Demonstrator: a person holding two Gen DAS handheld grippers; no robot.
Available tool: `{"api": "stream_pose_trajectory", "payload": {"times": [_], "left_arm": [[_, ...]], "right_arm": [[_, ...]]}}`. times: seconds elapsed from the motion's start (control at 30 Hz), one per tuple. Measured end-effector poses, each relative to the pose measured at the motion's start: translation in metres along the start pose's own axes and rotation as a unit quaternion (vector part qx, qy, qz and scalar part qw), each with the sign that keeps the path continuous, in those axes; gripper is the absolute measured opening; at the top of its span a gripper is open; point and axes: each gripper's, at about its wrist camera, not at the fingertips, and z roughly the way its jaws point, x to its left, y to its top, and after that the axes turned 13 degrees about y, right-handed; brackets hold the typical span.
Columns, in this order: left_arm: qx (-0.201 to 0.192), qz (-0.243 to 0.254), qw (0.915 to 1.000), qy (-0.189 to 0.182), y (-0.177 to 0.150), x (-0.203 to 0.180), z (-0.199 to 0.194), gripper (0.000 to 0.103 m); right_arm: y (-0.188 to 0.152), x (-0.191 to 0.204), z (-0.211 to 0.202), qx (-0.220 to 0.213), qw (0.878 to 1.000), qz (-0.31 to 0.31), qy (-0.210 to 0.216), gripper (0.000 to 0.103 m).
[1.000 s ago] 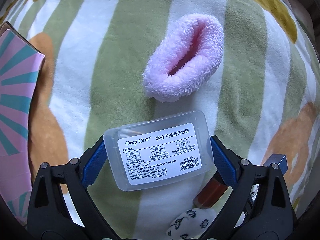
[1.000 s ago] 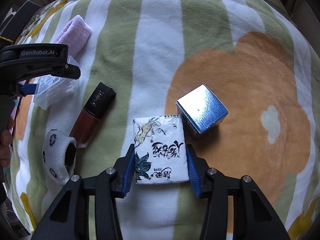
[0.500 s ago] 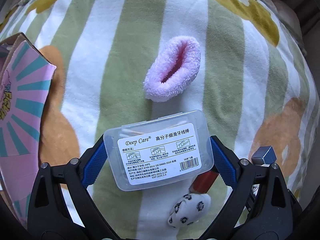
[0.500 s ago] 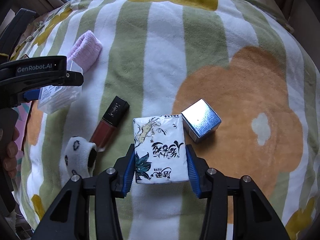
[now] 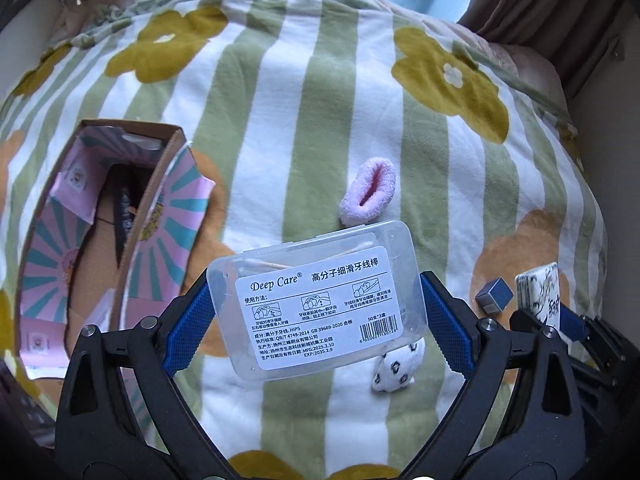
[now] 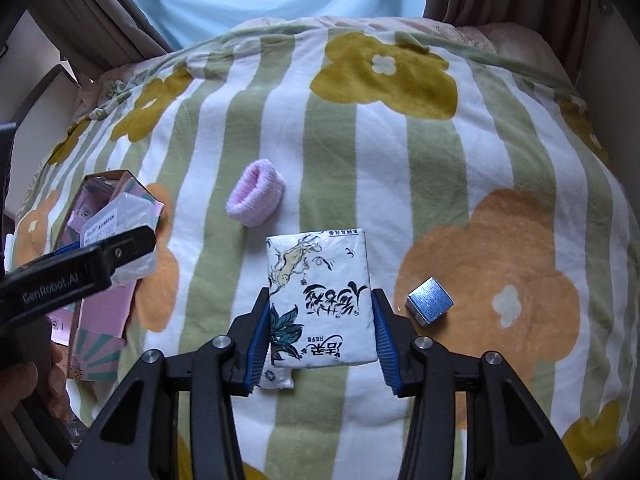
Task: Organize objects
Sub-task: 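Carry the Deep Care box with the left gripper while the right carries the tissue pack to the box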
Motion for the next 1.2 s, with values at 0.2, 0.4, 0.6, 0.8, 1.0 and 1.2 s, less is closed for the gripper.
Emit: {"api": "stream_pose_trajectory", "payload": {"times": [0.2, 0.4, 0.6, 0.8, 1.0, 1.2], "left_arm": [[-0.038, 0.029, 0.9989, -0.006, -0.015, 0.046, -0.054, 0.095], [-0.062, 0.068, 0.9953, -0.031, -0.027, 0.084, -0.098, 0.095], [-0.067, 0.091, 0.9921, -0.054, -0.049, 0.106, -0.127, 0.095], [-0.065, 0.114, 0.9881, -0.081, -0.063, 0.122, -0.139, 0.095], [-0.069, 0.116, 0.9871, -0.087, -0.066, 0.147, -0.143, 0.095], [-0.073, 0.092, 0.9895, -0.084, -0.054, 0.185, -0.142, 0.095]], "right_arm": [[0.008, 0.044, -0.033, -0.019, 1.0, -0.024, 0.001, 0.043], [-0.001, 0.082, -0.061, -0.021, 0.999, -0.039, -0.01, 0.043], [-0.018, 0.106, -0.09, -0.026, 0.999, -0.029, -0.027, 0.043], [-0.034, 0.123, -0.102, -0.034, 0.998, -0.016, -0.043, 0.043], [-0.035, 0.143, -0.101, -0.038, 0.998, -0.017, -0.047, 0.043], [-0.027, 0.177, -0.094, -0.043, 0.997, -0.043, -0.037, 0.043]]}}
